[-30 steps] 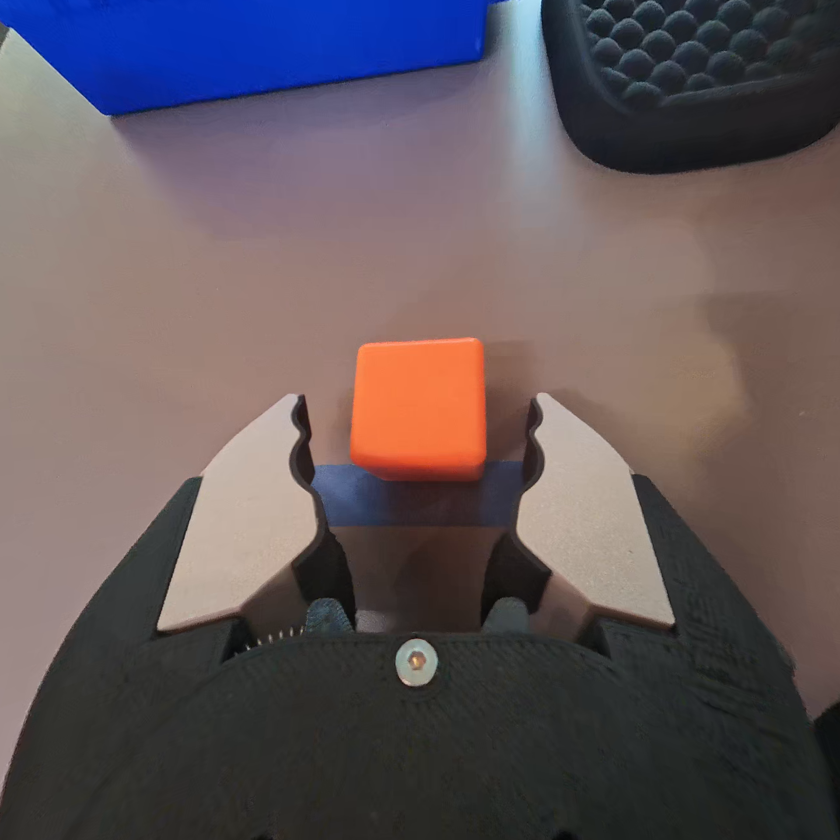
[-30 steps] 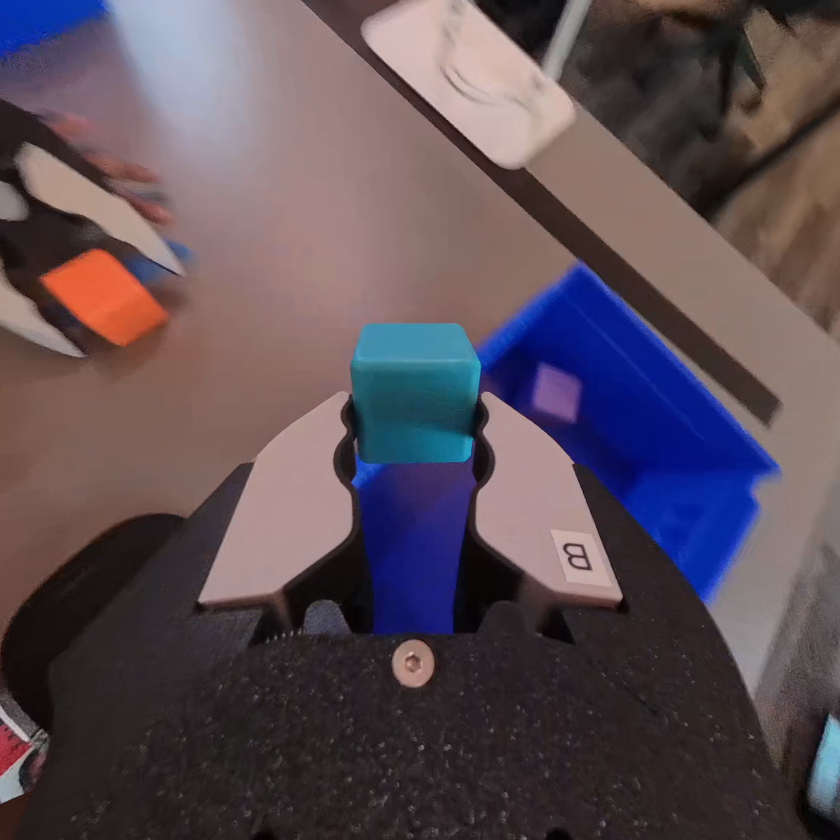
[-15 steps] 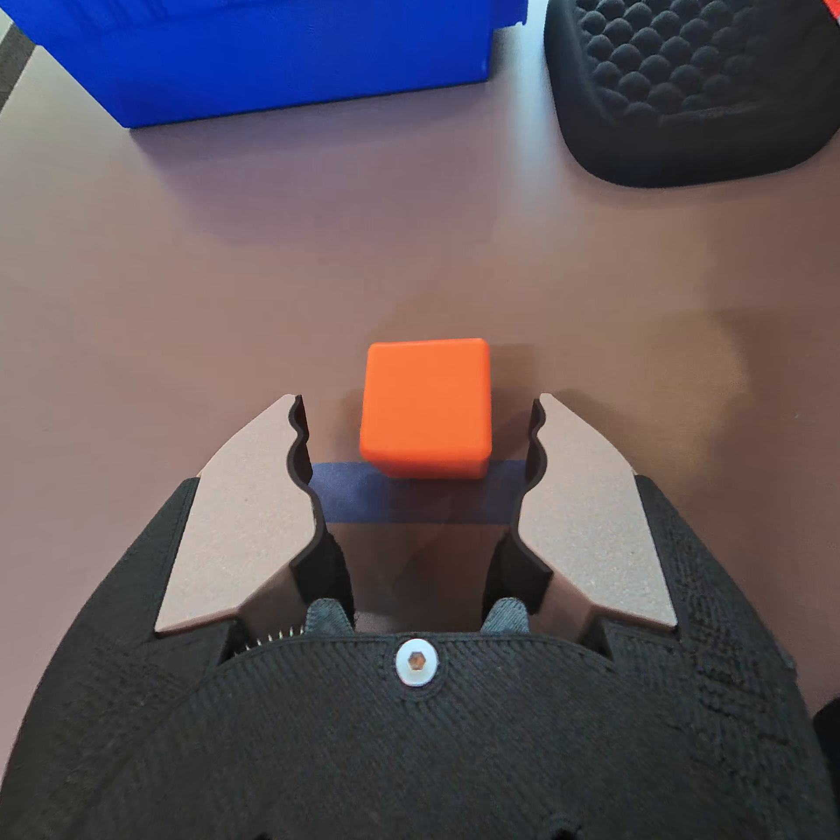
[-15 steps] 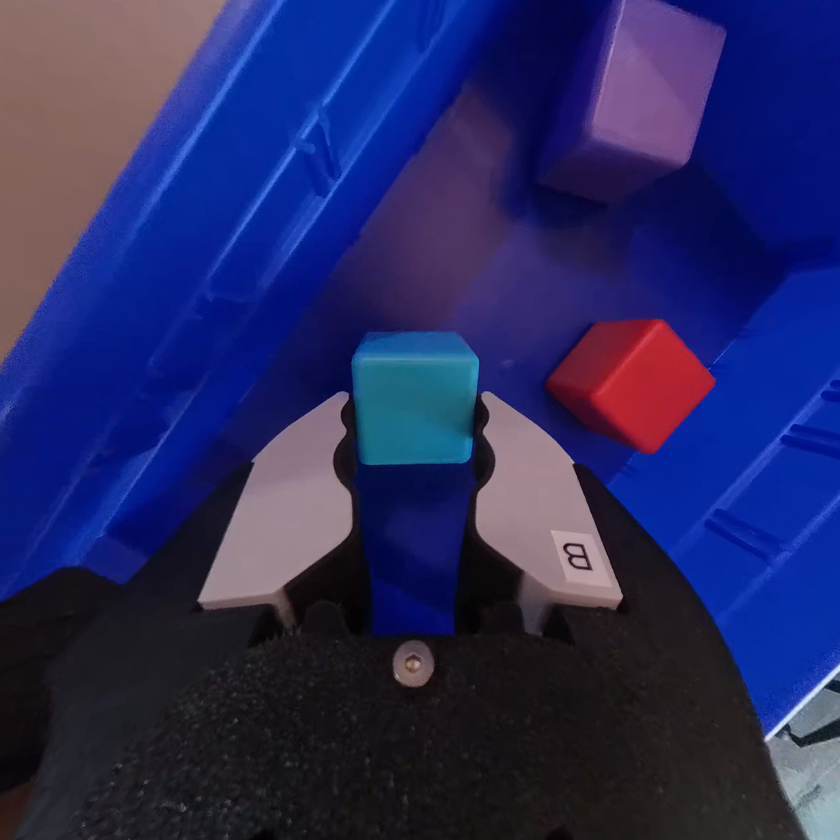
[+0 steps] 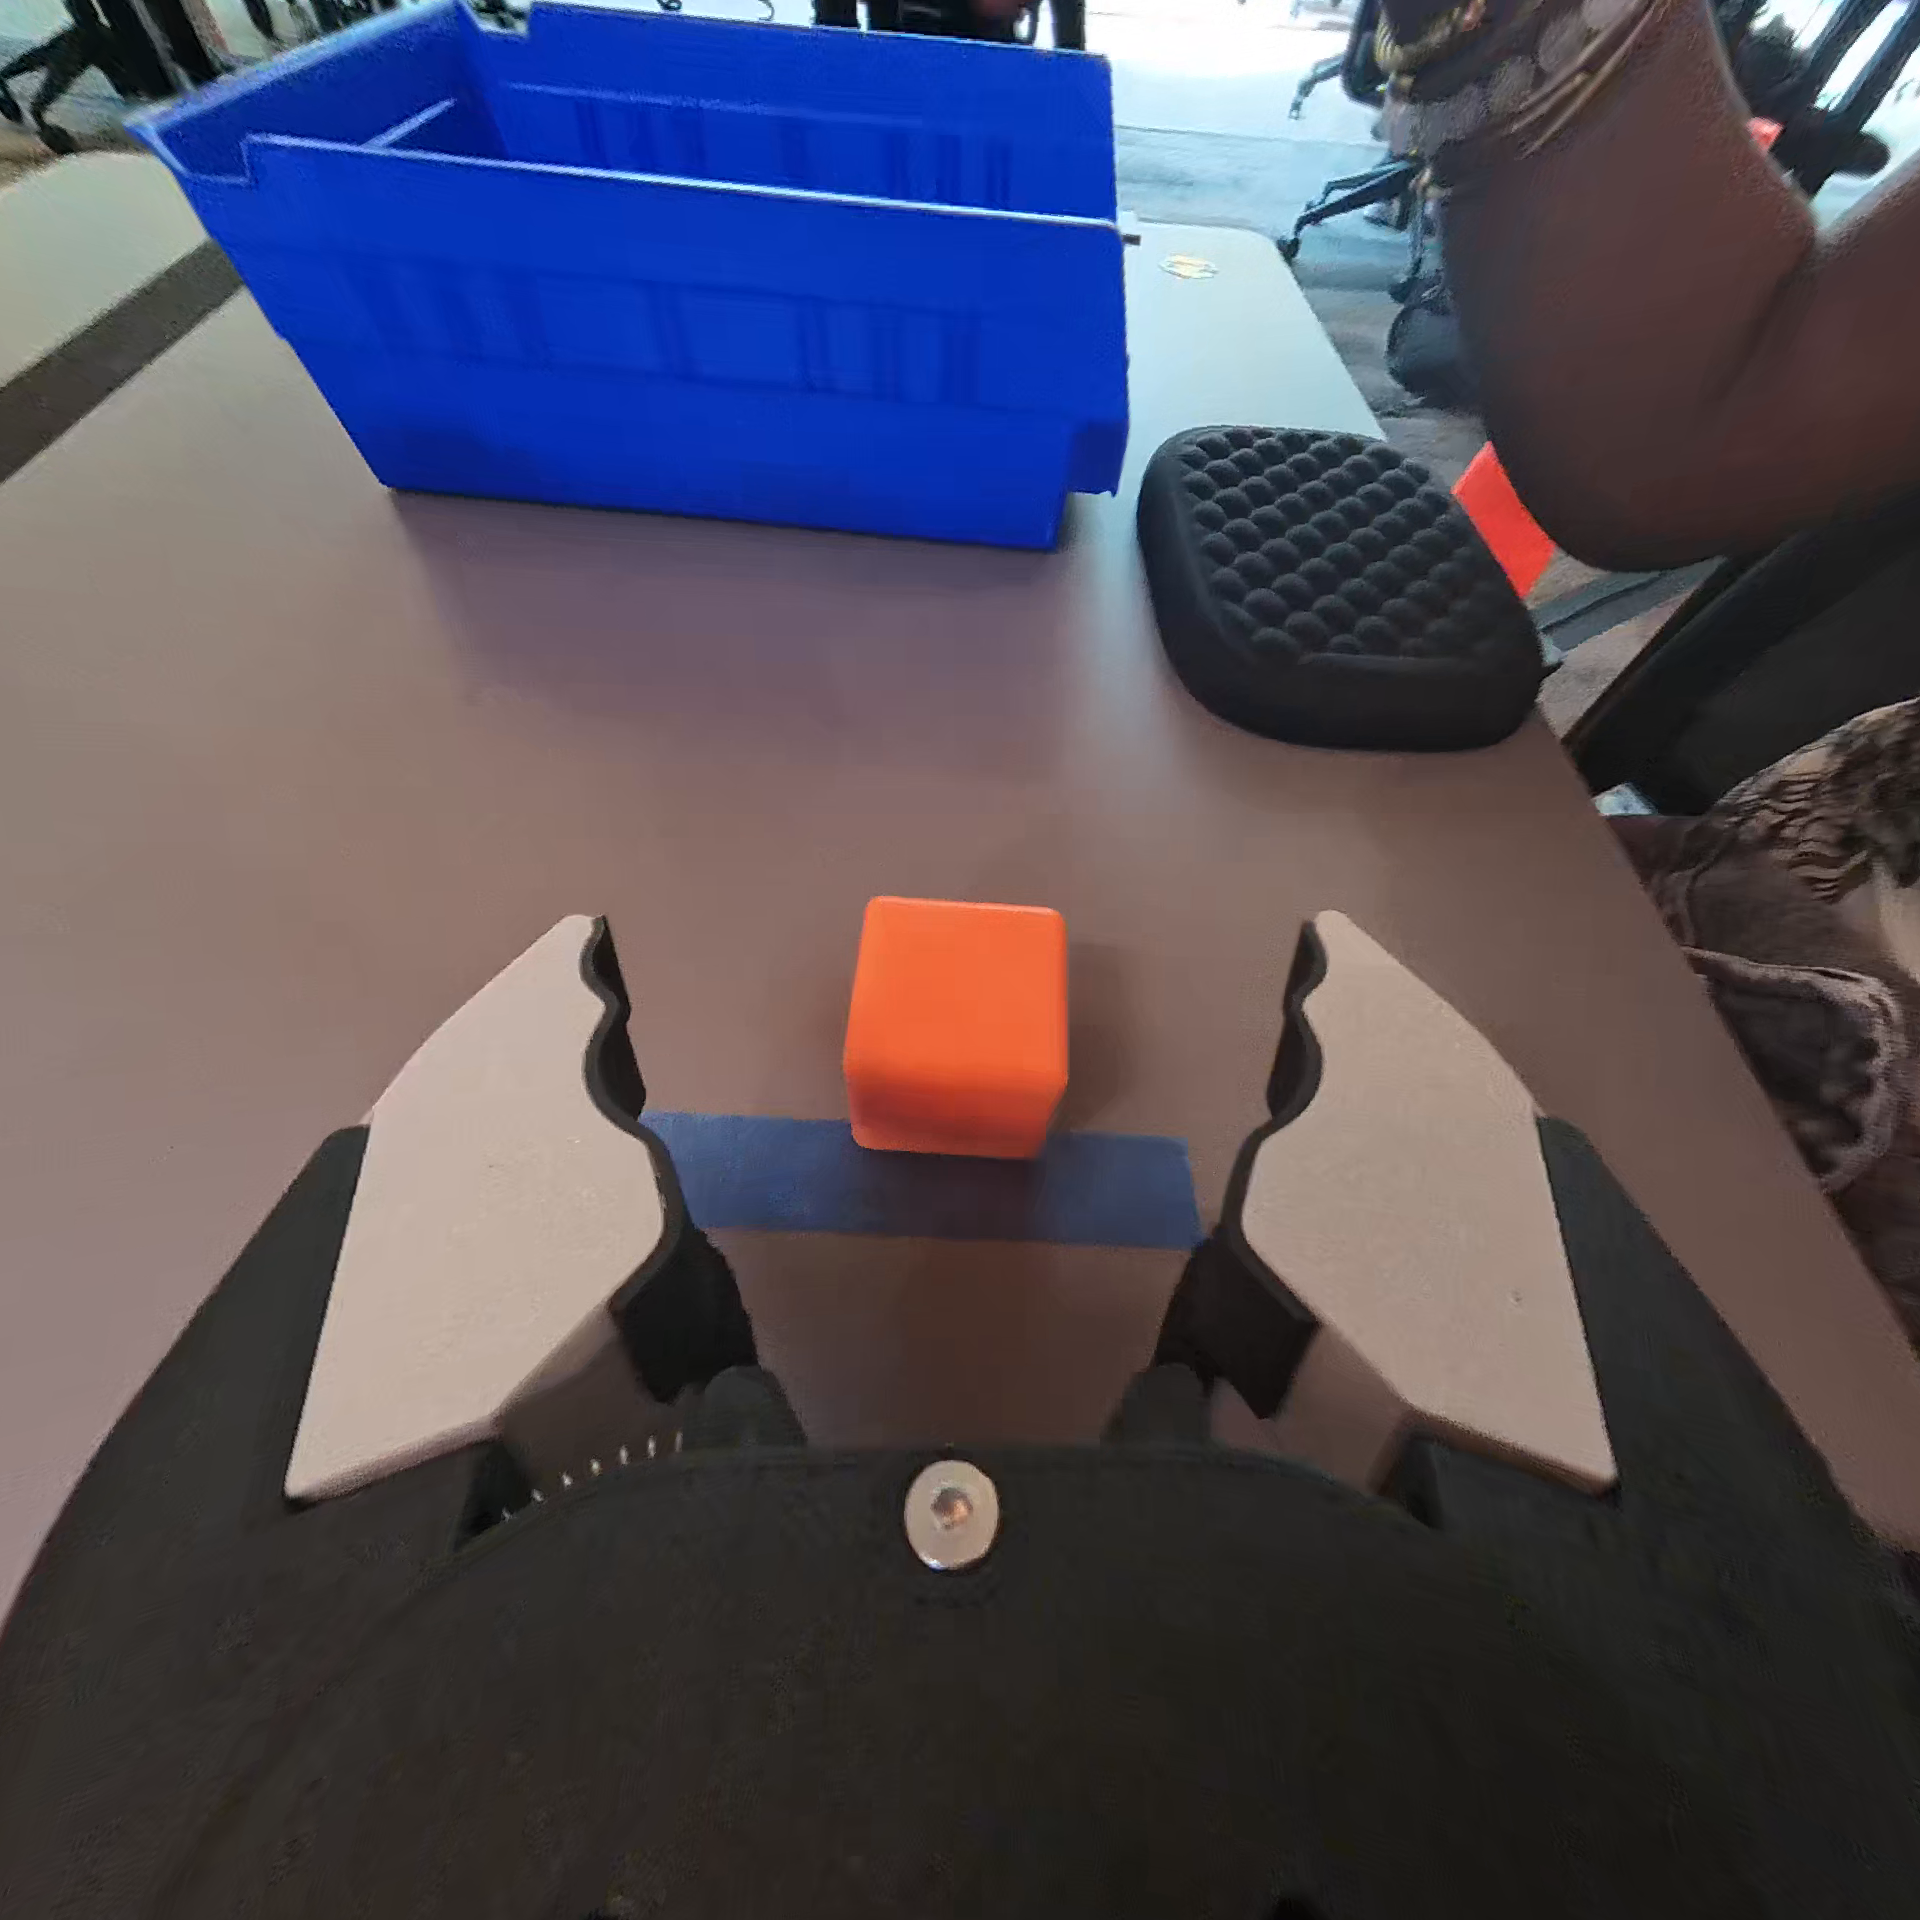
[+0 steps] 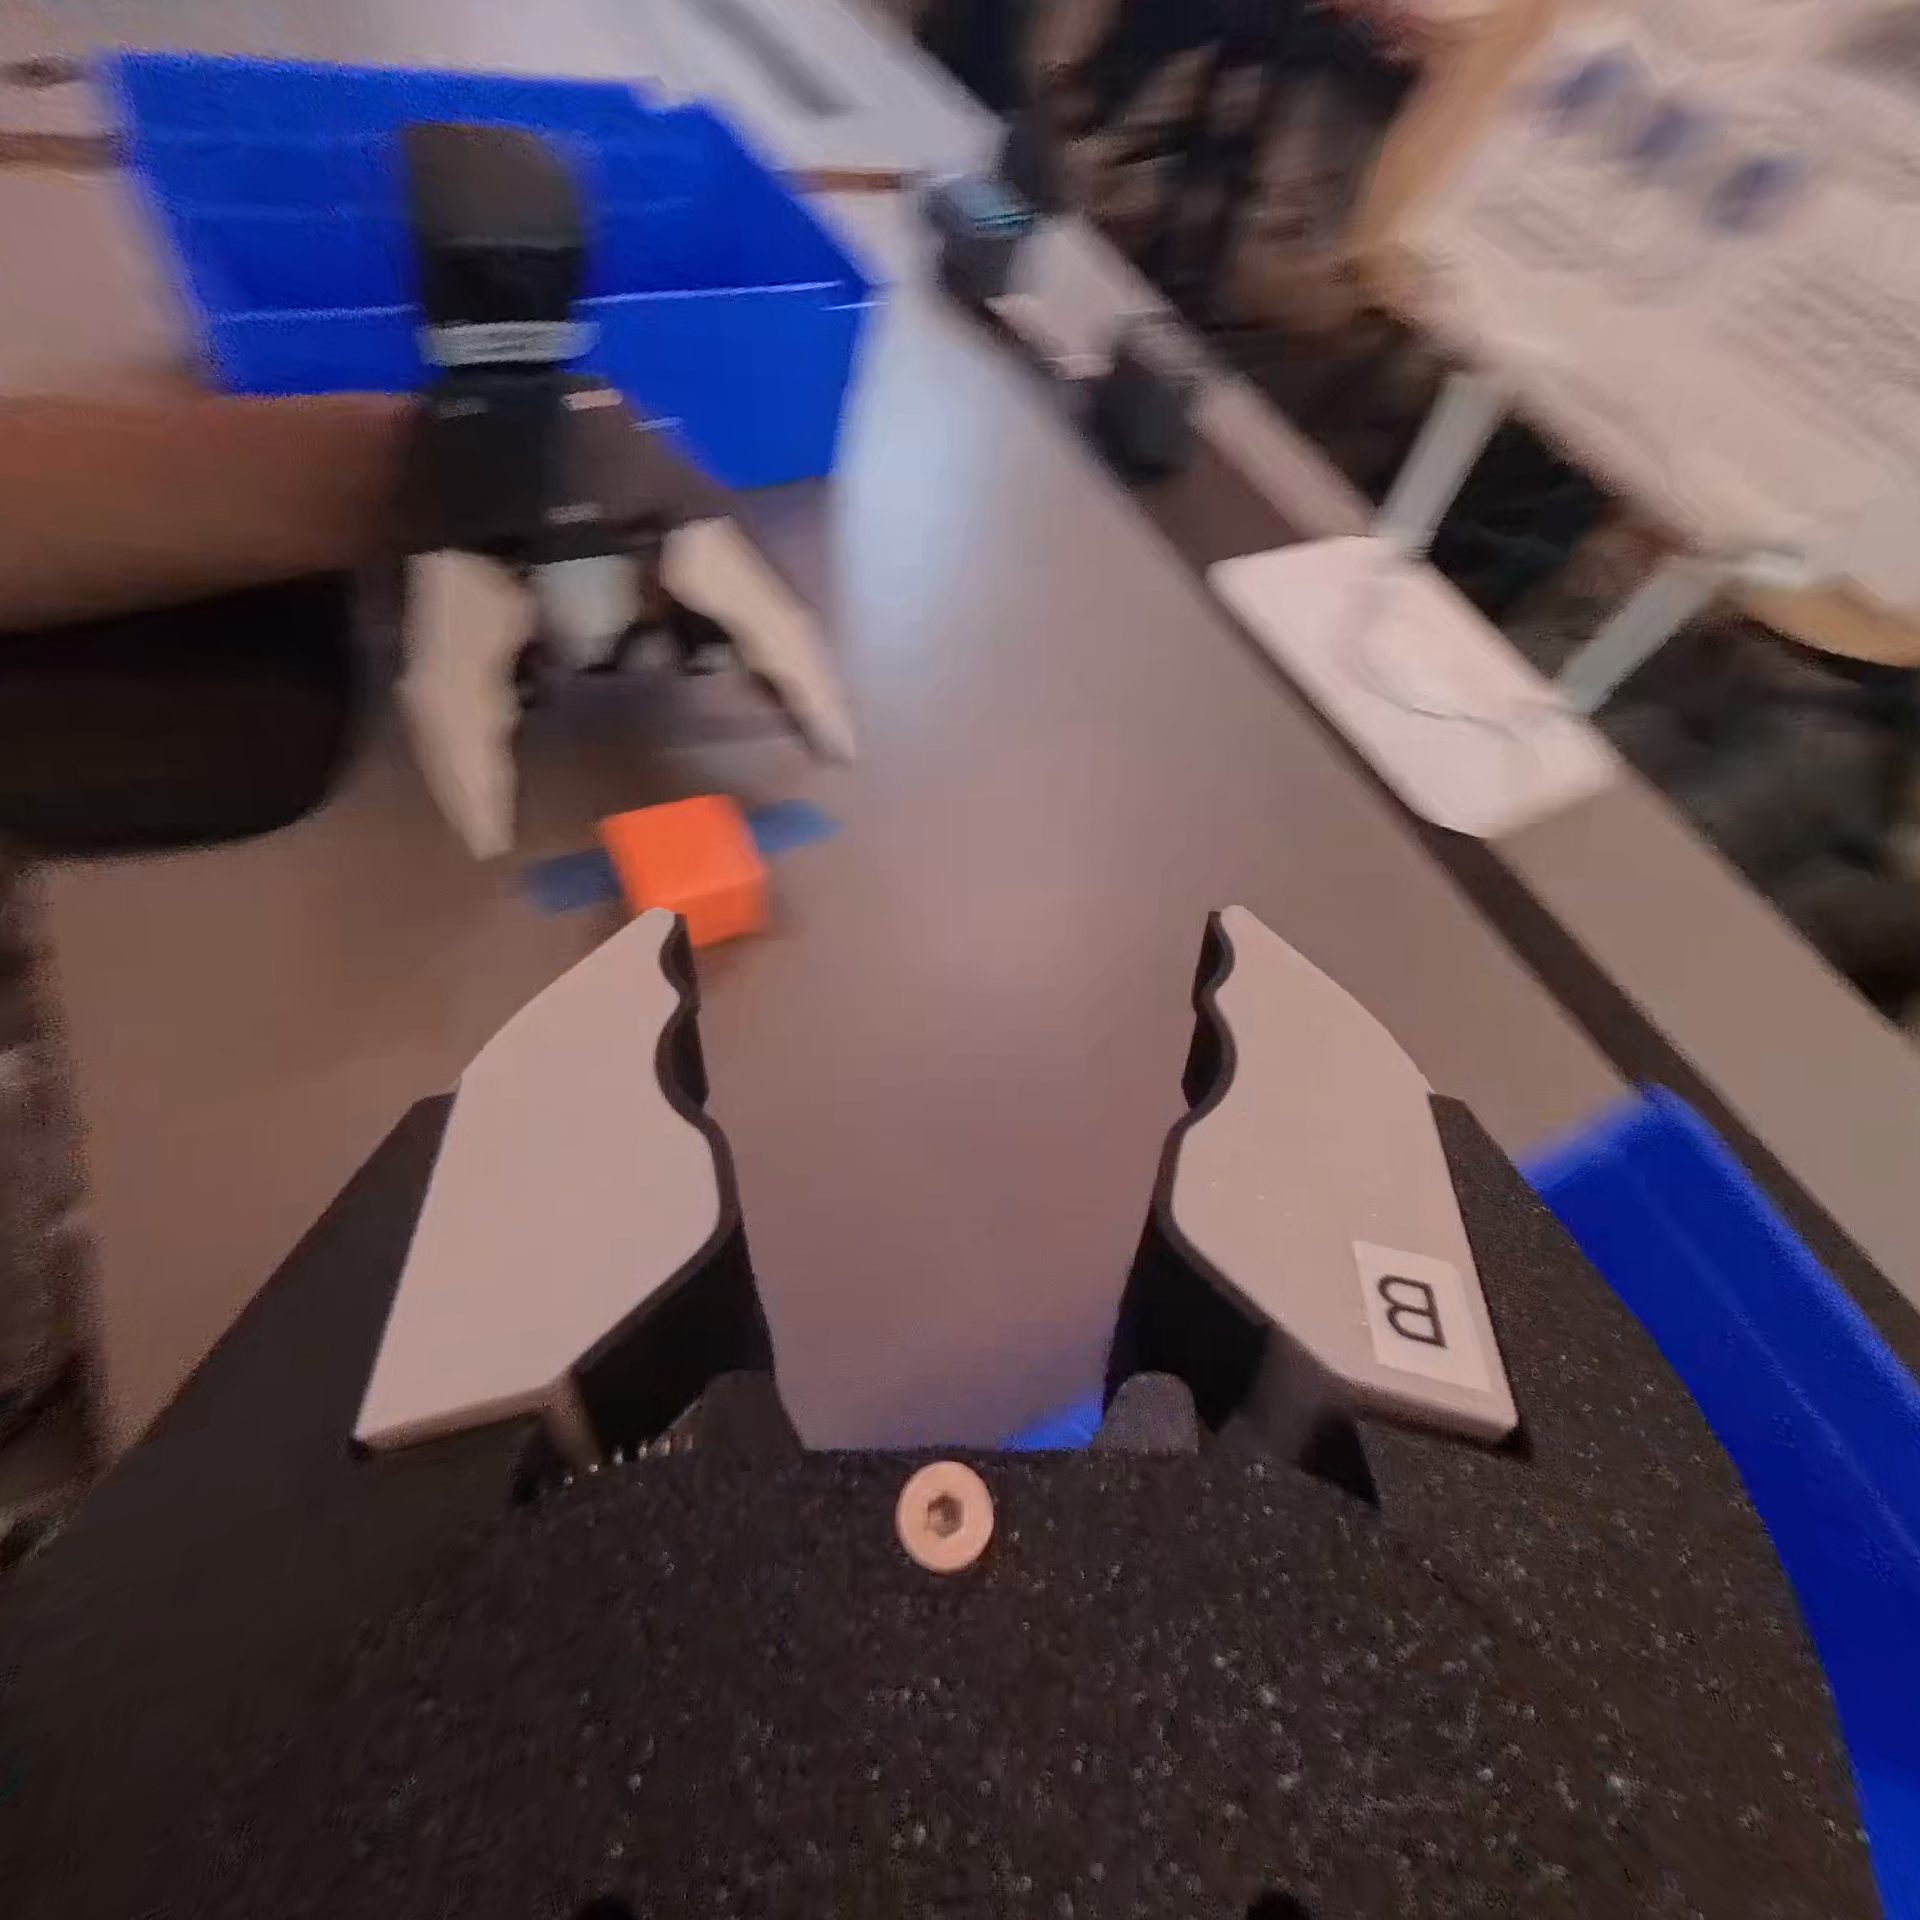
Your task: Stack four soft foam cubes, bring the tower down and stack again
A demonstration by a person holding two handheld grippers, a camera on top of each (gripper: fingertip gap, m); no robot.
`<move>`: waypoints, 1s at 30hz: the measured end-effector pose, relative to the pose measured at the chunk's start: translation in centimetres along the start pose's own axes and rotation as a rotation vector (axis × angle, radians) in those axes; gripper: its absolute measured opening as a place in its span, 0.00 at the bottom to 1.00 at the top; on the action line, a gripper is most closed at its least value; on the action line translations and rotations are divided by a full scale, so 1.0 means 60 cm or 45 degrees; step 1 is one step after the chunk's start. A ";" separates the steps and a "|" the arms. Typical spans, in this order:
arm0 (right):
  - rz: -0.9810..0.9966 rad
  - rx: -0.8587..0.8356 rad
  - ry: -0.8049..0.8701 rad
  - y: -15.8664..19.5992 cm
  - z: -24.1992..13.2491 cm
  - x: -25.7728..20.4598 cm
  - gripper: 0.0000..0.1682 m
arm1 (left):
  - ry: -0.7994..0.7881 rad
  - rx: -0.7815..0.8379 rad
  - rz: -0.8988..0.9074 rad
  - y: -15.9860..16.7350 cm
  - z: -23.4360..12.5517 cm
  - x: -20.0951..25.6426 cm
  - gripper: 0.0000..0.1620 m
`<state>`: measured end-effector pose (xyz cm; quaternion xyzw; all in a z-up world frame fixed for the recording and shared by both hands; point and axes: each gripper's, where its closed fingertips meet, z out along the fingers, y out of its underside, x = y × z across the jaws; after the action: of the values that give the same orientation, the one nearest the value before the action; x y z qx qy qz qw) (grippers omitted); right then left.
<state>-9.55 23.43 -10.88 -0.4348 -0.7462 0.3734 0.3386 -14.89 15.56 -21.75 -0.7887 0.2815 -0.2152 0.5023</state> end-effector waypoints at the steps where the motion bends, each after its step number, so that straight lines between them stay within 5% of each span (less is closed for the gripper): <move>1: -0.037 -0.059 -0.128 -0.003 0.023 -0.038 0.52 | 0.014 -0.007 -0.016 0.003 -0.003 0.001 0.75; 5: -0.100 -0.288 -0.390 0.022 0.127 -0.119 0.50 | 0.030 -0.063 -0.009 0.016 -0.007 0.003 0.77; 13: -0.124 -0.569 -0.452 0.114 0.248 -0.134 0.47 | 0.029 -0.104 0.017 0.024 -0.004 0.005 0.77; 17: -0.147 -0.589 -0.431 0.124 0.256 -0.132 0.29 | 0.024 -0.134 0.037 0.029 -0.002 0.006 0.77; 23: -0.051 -0.375 -0.268 0.058 0.196 -0.085 0.29 | -0.004 -0.136 0.056 0.031 0.001 0.001 0.77; 27: 0.080 -0.178 0.057 0.012 0.078 -0.001 0.29 | -0.039 -0.145 0.075 0.033 0.002 -0.007 0.77; 30: 0.250 -0.122 0.411 0.038 -0.039 0.079 0.29 | -0.061 -0.138 0.084 0.032 0.002 -0.011 0.76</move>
<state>-8.55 29.13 -10.81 -0.5754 -0.6532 0.2941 0.3946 -15.75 15.44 -23.60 -0.8100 0.3066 -0.1639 0.4723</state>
